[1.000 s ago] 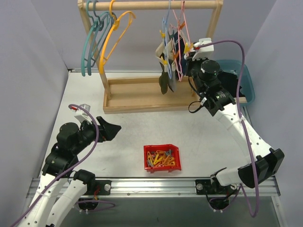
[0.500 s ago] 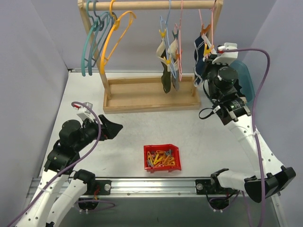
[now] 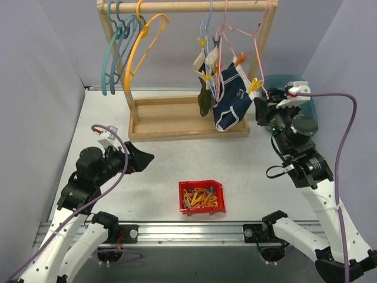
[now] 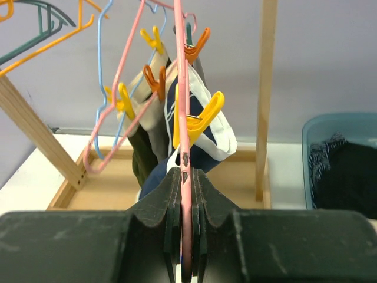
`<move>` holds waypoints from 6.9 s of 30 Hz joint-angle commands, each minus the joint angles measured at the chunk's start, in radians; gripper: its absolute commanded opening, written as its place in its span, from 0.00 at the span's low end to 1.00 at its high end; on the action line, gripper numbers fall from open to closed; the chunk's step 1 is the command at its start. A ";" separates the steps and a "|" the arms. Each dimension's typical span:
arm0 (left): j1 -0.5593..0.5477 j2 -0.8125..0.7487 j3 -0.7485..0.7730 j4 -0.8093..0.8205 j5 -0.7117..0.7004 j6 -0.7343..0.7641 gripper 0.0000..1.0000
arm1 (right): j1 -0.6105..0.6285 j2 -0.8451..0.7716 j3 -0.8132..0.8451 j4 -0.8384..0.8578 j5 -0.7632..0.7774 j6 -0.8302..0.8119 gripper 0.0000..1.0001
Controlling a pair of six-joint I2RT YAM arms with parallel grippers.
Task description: Remove the underwear clipped to the hanger
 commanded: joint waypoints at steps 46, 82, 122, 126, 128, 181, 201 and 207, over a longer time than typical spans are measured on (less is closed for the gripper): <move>0.002 -0.128 0.154 0.140 0.289 -0.091 0.94 | -0.073 -0.453 -0.269 -0.095 -0.858 0.271 0.00; -0.139 0.272 0.148 0.330 0.146 -0.120 0.94 | 0.143 -0.258 -0.594 0.241 -0.561 0.219 0.00; -0.527 0.486 0.269 0.074 -0.524 0.124 0.94 | 0.402 -0.258 -0.697 0.260 -0.301 0.239 0.00; -0.532 0.457 0.217 0.155 -0.533 0.189 0.96 | 0.402 -0.267 -0.689 0.251 -0.310 0.236 0.00; -0.532 0.423 0.171 0.204 -0.513 0.225 0.97 | 0.404 -0.267 -0.684 0.245 -0.330 0.233 0.00; -0.522 0.864 0.605 -0.038 -0.662 -0.332 0.95 | 0.525 -0.476 -0.833 0.267 0.157 0.218 0.00; -0.595 0.964 0.624 -0.061 -0.844 -0.334 0.92 | 0.605 -0.430 -0.830 0.343 0.263 0.234 0.00; -0.619 0.914 0.587 -0.038 -0.915 -0.338 0.87 | 0.605 -0.486 -0.861 0.404 0.253 0.378 0.00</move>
